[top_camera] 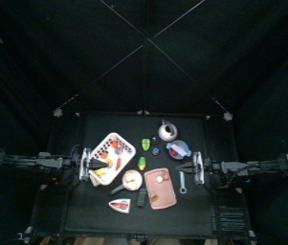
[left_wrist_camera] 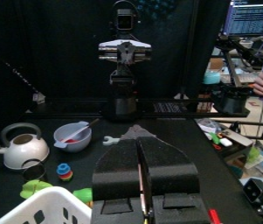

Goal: Grab eggshell

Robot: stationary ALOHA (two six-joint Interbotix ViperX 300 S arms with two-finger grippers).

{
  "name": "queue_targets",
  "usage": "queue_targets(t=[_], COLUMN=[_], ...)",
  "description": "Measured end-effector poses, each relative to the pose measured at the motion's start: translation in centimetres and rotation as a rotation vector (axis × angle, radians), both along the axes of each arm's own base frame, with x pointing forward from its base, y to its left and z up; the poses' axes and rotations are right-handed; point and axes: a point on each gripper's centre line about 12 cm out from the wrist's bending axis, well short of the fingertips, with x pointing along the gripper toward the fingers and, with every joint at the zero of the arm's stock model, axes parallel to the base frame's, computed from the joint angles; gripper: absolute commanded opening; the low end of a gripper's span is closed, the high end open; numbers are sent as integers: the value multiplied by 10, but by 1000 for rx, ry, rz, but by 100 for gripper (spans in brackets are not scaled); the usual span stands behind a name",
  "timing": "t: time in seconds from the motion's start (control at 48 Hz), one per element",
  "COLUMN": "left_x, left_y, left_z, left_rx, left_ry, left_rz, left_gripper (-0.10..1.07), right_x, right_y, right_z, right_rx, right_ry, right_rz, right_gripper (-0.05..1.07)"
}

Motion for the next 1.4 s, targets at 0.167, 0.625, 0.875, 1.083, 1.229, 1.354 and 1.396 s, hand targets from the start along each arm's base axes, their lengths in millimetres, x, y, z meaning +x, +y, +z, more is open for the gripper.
queue_targets(t=[0.167, 0.625, 0.875, 1.083, 1.229, 1.354, 1.396], left_x=[1, 3, 3, 3, 3, 3, 3], left_y=[-1, -14, -15, -14, -15, -14, -14], left_z=[-5, -13, -17, -17, -17, -17, -18], left_rx=[5, 3, 2, 1, 1, -14, -17], left_ry=[-6, 9, 18, 18, 18, 20, 24], left_rz=[-6, -69, -72, -70, -72, -68, -67], left_gripper=[-1, 2, 2, 2, 2, 2, 2], right_x=[5, 38, 52, 57, 58, 57, 56], right_y=[-1, -2, 1, 4, -2, -14, -19], right_z=[-14, -79, -60, -45, -36, -30, -29], right_rx=[24, 148, 336, 366, 381, 407, 417], right_ry=[58, 465, 562, 610, 649, 699, 714], right_rz=[-3, -37, -47, -28, -42, -81, -97], right_gripper=[3, 5, 8, 8, 8, 8, 8])
